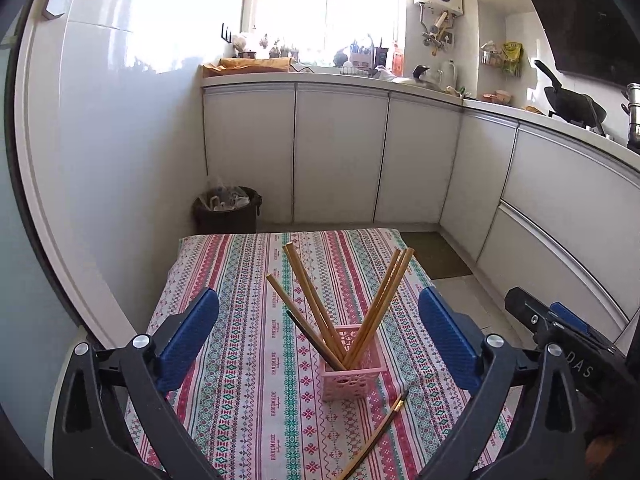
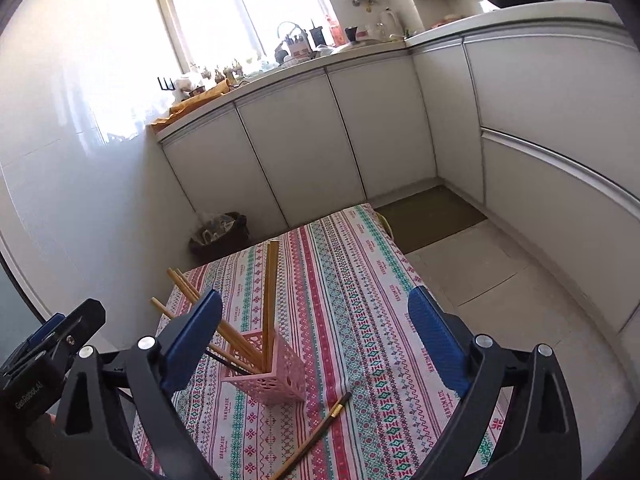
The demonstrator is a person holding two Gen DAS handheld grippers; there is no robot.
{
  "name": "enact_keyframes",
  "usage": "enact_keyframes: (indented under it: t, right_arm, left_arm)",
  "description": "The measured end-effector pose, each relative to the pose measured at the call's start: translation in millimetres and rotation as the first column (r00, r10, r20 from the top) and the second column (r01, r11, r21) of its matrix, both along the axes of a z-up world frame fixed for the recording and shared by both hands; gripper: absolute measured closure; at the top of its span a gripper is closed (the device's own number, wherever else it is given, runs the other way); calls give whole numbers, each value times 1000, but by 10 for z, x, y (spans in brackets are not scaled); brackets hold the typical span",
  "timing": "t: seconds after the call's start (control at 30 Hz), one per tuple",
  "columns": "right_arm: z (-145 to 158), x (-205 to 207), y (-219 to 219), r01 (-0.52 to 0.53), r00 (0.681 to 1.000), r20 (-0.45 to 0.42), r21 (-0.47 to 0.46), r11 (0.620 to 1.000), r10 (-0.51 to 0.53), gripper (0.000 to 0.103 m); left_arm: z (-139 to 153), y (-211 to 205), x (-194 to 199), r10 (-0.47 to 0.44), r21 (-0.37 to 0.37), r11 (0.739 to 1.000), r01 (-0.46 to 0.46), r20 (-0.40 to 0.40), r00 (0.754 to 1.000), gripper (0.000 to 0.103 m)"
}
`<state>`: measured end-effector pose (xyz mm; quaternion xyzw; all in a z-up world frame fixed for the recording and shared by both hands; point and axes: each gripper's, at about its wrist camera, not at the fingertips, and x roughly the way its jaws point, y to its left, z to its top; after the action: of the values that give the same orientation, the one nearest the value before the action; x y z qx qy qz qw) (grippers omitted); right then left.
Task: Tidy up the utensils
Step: 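Lower the left tool onto the wooden chopstick lying beside the black-and-gold one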
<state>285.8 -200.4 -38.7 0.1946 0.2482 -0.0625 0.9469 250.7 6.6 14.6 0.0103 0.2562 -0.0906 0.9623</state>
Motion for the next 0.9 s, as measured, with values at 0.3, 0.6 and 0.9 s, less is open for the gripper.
enact_keyframes:
  t: [0.3,0.6,0.9]
  right_arm:
    - [-293,-306,-259,21,997,-77,8,1000,-21,7]
    - [-679,-418,-564,83,970,-229,22,996,-76,7]
    - [-834,-401,-729,78,953,-300,130,988,-36,7]
  left_arm:
    - [-267,-183,36,-80,68,993,91,-154,985,7]
    - [-1158,-462,309,-181,50,967,250,-557,810,7]
    - [-1889,-563,517,-120,54,971,231,-729,674,9]
